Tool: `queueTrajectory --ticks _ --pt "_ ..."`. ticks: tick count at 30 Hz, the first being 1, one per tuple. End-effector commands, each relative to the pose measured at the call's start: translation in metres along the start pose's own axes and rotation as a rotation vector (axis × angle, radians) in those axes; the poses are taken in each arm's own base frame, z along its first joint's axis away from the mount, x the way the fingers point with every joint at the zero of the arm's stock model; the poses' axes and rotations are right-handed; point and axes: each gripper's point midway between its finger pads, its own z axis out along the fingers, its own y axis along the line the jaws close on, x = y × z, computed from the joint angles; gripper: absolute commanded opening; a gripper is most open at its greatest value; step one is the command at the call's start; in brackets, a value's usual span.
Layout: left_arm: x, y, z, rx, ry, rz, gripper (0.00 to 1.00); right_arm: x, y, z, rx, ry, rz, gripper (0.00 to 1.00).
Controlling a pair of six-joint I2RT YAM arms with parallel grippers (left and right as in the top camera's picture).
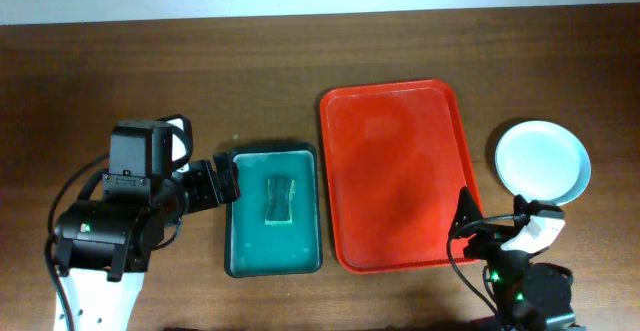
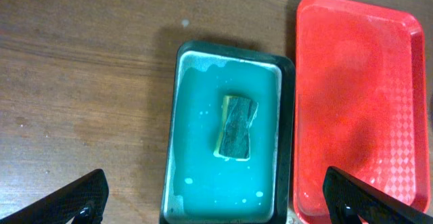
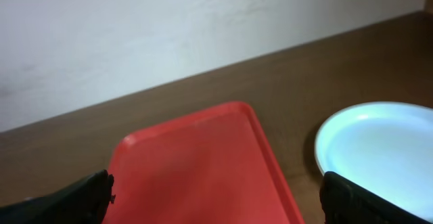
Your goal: Clean dirty plates on tray and stack at the side
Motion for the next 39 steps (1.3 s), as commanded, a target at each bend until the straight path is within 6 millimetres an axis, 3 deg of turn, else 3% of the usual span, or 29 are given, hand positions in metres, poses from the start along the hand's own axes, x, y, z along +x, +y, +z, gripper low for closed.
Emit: queueTrajectory --ticks 1,6,9,12,33,37,39 --pt "-0.003 -0.001 -0.004 0.007 -0.015 0.003 0.99 0.017 -0.01 0.006 0.008 -0.035 0.001 0.98" --pt "-0.003 -0.001 -0.004 0.007 -0.015 0.003 0.99 0.022 -0.008 0.029 -0.049 -0.201 0.03 0.98" --pt "-0.003 -0.001 -0.004 0.007 -0.015 0.003 0.99 0.026 -0.009 0.03 -0.045 -0.19 0.027 0.98" --pt "-0.003 -0.001 -0.004 0.007 -0.015 0.003 0.99 0.043 -0.014 0.033 -0.022 -0.119 0.015 0.98" --pt "-0.003 -0.001 -0.004 0.007 -0.015 0.003 0.99 0.043 -0.014 0.033 -0.022 -0.118 0.015 0.98" --pt "0.01 0.002 -0.003 -0.008 0.039 0.005 0.99 0.043 -0.014 0.033 -0.022 -0.118 0.015 0.98" --pt "0.005 0.005 -0.008 -0.024 -0.003 0.009 0.99 0.043 -0.014 0.033 -0.022 -0.118 0.015 0.98"
